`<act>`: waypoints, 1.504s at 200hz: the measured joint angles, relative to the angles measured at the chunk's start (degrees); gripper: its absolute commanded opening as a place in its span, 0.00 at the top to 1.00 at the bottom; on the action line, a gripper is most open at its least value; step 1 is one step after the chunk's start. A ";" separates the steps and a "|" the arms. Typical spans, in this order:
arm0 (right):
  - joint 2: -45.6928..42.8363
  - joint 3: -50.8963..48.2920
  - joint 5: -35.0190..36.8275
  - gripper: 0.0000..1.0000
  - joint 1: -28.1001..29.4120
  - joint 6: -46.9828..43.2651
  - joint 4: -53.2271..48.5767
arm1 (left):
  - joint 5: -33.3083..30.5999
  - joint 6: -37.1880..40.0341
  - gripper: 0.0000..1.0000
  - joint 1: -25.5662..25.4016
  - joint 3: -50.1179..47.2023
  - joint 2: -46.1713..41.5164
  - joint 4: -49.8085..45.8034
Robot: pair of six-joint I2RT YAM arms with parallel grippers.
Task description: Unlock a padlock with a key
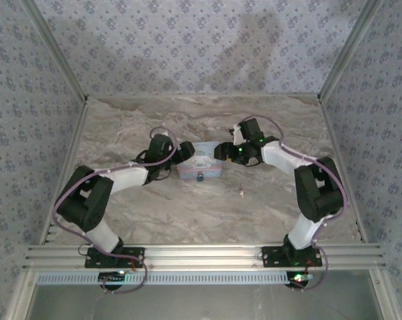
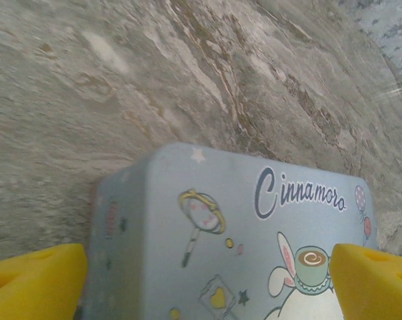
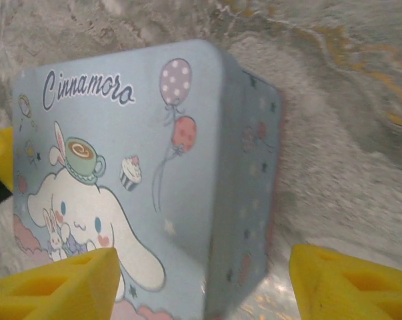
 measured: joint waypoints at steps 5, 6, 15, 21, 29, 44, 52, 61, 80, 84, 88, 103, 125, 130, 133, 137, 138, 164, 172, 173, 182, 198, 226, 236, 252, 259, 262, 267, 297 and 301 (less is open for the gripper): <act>-1.20 -0.55 1.20 0.30 -0.11 -0.02 -0.48 | -0.15 0.33 0.06 0.59 -0.48 -1.01 -0.35; -1.38 -0.66 1.33 0.30 -0.11 -0.04 -0.57 | -0.17 0.35 0.06 0.66 -0.52 -1.14 -0.39; -3.56 -1.68 3.37 0.31 -0.26 -0.07 -1.44 | -0.39 0.83 0.06 1.57 -1.29 -3.26 -1.49; -5.11 -2.36 5.14 0.32 -0.26 -0.07 -2.27 | -0.81 1.31 0.06 2.21 -1.70 -4.81 -2.40; -7.13 -3.04 7.50 0.34 -0.28 -0.26 -3.72 | -1.51 2.01 0.06 2.78 -2.01 -6.82 -3.74; -10.10 -3.43 12.22 0.36 -0.22 -0.42 -6.95 | -2.16 3.15 0.07 3.06 -2.08 -10.36 -6.67; -11.28 -3.43 14.67 0.41 -0.07 -0.48 -8.79 | -2.43 3.61 0.07 2.89 -2.23 -12.39 -8.26; -12.20 -3.34 17.27 0.43 0.22 -0.35 -11.50 | -3.04 4.09 0.08 2.40 -2.71 -14.71 -9.88; -12.59 -3.26 22.34 0.52 1.77 -0.72 -17.62 | -3.65 4.66 0.09 0.04 -3.93 -19.50 -14.10; -12.59 -3.26 23.32 0.53 2.34 -1.01 -19.08 | -3.58 4.63 0.09 -0.70 -4.13 -20.39 -15.17; -12.59 -3.26 24.17 0.55 2.82 -0.81 -20.15 | -3.67 4.68 0.09 -1.29 -4.31 -20.96 -15.80; -12.59 -3.26 27.17 0.61 5.29 -0.92 -24.02 | -3.63 4.57 0.09 -4.33 -5.14 -23.08 -18.67; -12.46 -3.28 30.14 0.65 8.76 -0.72 -27.54 | -3.69 3.28 0.10 -8.87 -7.30 -25.24 -20.70; -12.33 -3.28 30.64 0.65 9.49 -0.63 -28.04 | -3.85 2.93 0.10 -9.86 -7.91 -25.66 -21.00; -12.15 -3.28 30.95 0.65 9.92 -0.63 -28.35 | -3.96 2.64 0.10 -10.49 -8.26 -25.90 -21.16; -11.91 -3.28 31.28 0.65 10.38 -0.59 -28.61 | -4.11 2.34 0.10 -11.17 -8.70 -26.10 -21.29; -11.87 -3.28 31.34 0.65 10.45 -0.59 -28.65 | -4.17 2.25 0.10 -11.47 -8.83 -26.21 -21.42; -9.18 -3.28 32.48 0.64 12.76 0.02 -29.66 | -5.09 0.70 0.11 -16.46 -9.64 -26.51 -22.99; -8.26 -3.28 32.63 0.63 13.35 0.22 -29.73 | -5.27 0.35 0.12 -17.81 -9.62 -26.51 -22.99; -8.17 -3.28 32.63 0.63 13.40 0.22 -29.75 | -5.31 0.31 0.12 -17.94 -9.62 -26.51 -22.99; -7.23 -3.28 32.79 0.63 13.94 0.35 -29.73 | -5.38 0.20 0.12 -19.17 -9.60 -26.45 -23.15; -5.66 -3.28 32.83 0.64 14.71 0.63 -29.70 | -5.40 -0.17 0.12 -20.76 -9.57 -25.79 -23.19; -3.02 -3.26 32.83 0.64 15.56 0.90 -29.57 | -5.79 -0.81 0.12 -22.12 -9.57 -24.22 -23.19; -1.97 -3.26 32.83 0.64 15.69 0.94 -29.49 | -5.90 -1.07 0.12 -22.34 -9.57 -23.93 -23.17; -0.81 -3.26 32.81 0.65 15.69 1.29 -29.44 | -6.01 -1.46 0.12 -22.38 -9.57 -23.85 -23.17; -0.55 -3.26 32.81 0.65 15.69 1.31 -29.38 | -6.03 -1.55 0.12 -22.38 -9.57 -23.85 -23.12; -0.46 -3.26 32.81 0.65 15.69 1.33 -29.35 | -6.03 -1.66 0.12 -22.38 -9.57 -23.85 -23.12; -0.35 -3.26 32.81 0.65 15.69 1.33 -29.29 | -6.03 -1.68 0.12 -22.38 -9.57 -23.85 -23.15; 0.22 -3.26 32.81 0.67 15.69 1.31 -29.16 | -6.21 -2.12 0.12 -22.38 -9.57 -23.85 -23.15; 0.35 -3.26 32.79 0.67 15.69 1.31 -29.11 | -6.21 -2.19 0.12 -22.38 -9.57 -23.85 -23.12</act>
